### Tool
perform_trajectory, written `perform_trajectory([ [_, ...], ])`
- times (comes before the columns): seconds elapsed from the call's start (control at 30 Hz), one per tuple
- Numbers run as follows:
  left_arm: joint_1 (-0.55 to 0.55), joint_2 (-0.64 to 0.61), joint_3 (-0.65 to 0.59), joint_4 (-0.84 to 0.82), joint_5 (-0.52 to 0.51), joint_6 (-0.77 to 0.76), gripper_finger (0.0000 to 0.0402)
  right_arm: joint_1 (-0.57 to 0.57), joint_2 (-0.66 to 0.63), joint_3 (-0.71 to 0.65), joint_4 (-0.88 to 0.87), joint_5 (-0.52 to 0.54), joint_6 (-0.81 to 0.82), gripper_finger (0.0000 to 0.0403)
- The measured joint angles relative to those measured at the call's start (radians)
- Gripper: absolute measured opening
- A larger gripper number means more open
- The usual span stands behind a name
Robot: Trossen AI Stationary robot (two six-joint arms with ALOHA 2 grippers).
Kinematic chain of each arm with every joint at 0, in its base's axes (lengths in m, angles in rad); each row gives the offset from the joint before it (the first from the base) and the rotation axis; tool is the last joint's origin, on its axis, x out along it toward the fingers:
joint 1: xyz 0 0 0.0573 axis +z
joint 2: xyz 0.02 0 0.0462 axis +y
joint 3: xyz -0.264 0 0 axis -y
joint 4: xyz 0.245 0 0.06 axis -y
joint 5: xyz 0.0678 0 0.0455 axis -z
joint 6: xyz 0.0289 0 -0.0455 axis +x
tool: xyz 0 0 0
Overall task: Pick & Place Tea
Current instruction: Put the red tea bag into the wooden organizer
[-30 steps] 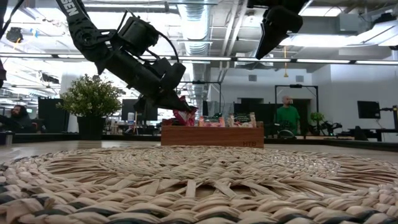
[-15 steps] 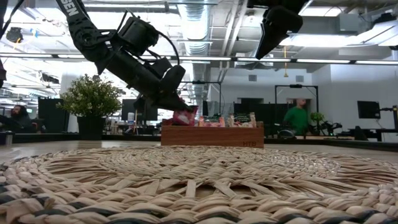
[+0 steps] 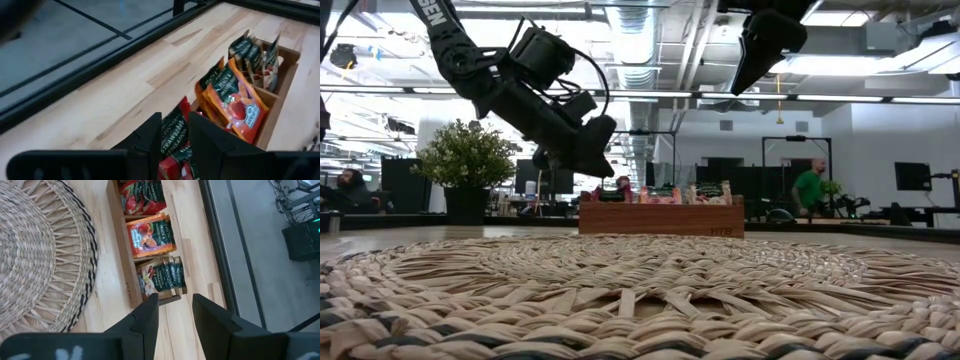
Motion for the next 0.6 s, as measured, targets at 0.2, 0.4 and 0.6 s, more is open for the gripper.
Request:
perform_trajectory([
  [0.2, -0.002, -0.099, 0.0, -0.008, 0.0, -0.004, 0.0088, 0.0, 0.0, 0.0, -0.016, -0.016, 0.0, 0.0113],
  [0.4, -0.026, -0.36, 0.0, -0.186, 0.06, -0.064, 0.0088, 0.0, 0.0, 0.0, -0.18, -0.095, 0.03, 0.0113],
  [0.6, -0.04, -0.639, 0.0, -0.496, 0.157, -0.242, 0.0088, 0.05, -0.015, 0.001, -0.414, -0.266, 0.112, 0.0113],
])
